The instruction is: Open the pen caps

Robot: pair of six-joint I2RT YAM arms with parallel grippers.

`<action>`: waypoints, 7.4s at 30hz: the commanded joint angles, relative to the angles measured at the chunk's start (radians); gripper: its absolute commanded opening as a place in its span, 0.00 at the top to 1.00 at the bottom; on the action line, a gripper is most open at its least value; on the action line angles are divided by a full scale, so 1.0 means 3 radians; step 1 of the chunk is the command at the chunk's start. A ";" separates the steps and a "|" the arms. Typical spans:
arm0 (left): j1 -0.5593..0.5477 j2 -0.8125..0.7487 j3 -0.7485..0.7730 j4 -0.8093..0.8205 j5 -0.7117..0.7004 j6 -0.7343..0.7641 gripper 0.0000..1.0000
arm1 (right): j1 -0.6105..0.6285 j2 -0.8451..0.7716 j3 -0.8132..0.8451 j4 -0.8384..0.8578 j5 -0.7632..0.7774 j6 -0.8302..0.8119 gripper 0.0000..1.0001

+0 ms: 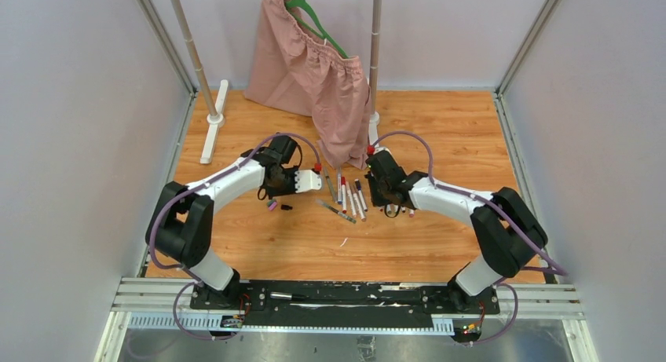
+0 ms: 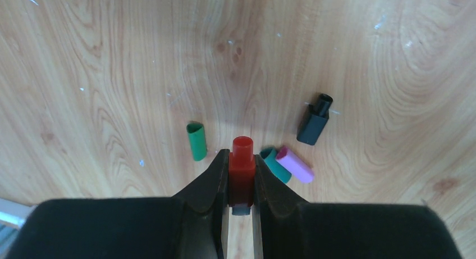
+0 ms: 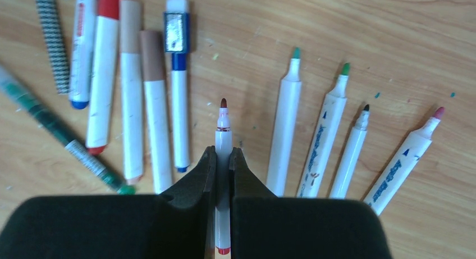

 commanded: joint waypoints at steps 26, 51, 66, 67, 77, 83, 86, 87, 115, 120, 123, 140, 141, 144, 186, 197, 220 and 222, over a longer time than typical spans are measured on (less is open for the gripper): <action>0.0111 -0.0226 0.0654 -0.0530 0.0424 -0.0626 0.28 | 0.0086 -0.0162 -0.0212 0.0557 0.0458 -0.0131 0.55; 0.0392 -0.0818 0.0728 -0.0886 0.0668 -0.1088 0.24 | 0.0204 0.0541 0.0117 0.0631 0.0205 -0.0103 0.62; 0.0392 -0.0870 0.0844 -0.0988 0.0873 -0.0960 0.23 | 0.0215 0.0124 0.0102 0.0433 0.0273 -0.0155 1.00; 0.0392 -0.0896 0.0852 -0.0993 0.0916 -0.0916 0.23 | 0.0214 0.0030 0.0120 0.0390 0.0218 -0.0161 1.00; 0.0057 -0.1811 0.0498 -0.1019 0.1033 0.0657 0.23 | 0.0259 -0.0442 0.0507 -0.0097 -0.1858 -0.0005 1.00; -0.0424 -0.2224 0.0200 -0.1009 0.0974 0.1542 0.20 | 0.0404 -0.0318 0.0801 -0.0068 -0.2398 0.0227 1.00; -0.0666 -0.2301 0.0040 -0.1005 0.0779 0.1824 0.21 | 0.0489 -0.0158 0.1023 -0.0064 -0.2557 0.0325 1.00; -0.0713 -0.2309 0.0011 -0.1009 0.0735 0.1878 0.22 | 0.0513 -0.0090 0.1090 -0.0048 -0.2593 0.0378 1.00; -0.0795 -0.1792 0.0124 -0.0786 0.0201 0.1607 1.00 | 0.0588 0.0367 0.1355 0.0464 -0.3267 0.0871 0.93; -0.0795 -0.1750 0.0255 -0.0786 0.0289 0.1386 1.00 | 0.0595 0.0371 0.1271 0.0512 -0.3210 0.0910 0.63; -0.0795 -0.1692 0.0354 -0.0789 0.0308 0.1226 1.00 | 0.0601 0.0377 0.1214 0.0616 -0.3210 0.0976 0.64; -0.0447 -0.1558 0.0017 -0.0508 -0.0296 0.1495 1.00 | 0.0417 -0.0126 0.0580 0.0110 -0.2895 0.0722 1.00; -0.0387 -0.1519 0.0014 -0.0475 -0.0312 0.1520 1.00 | 0.0417 -0.0168 0.0508 0.0080 -0.2886 0.0706 1.00; -0.0220 -0.1435 0.0000 -0.0385 -0.0344 0.1556 1.00 | 0.0417 -0.0281 0.0318 0.0014 -0.2862 0.0670 1.00; 0.0300 -0.0006 -0.0039 -0.0360 0.0389 0.0108 0.54 | 0.0024 0.0174 -0.0190 0.0235 0.0005 -0.0070 0.66; 0.0312 -0.0294 0.0342 -0.0731 0.0439 -0.0031 0.35 | 0.0154 -0.0100 -0.0083 0.0088 0.0241 -0.0074 0.68; 0.0371 -0.0940 0.0657 -0.0944 0.0331 -0.0755 0.19 | 0.0407 0.0354 0.0070 0.0182 0.0091 -0.0063 0.67; 0.0371 -0.0929 0.0673 -0.0948 0.0337 -0.0792 0.18 | 0.0407 0.0392 0.0059 0.0197 0.0067 -0.0070 0.67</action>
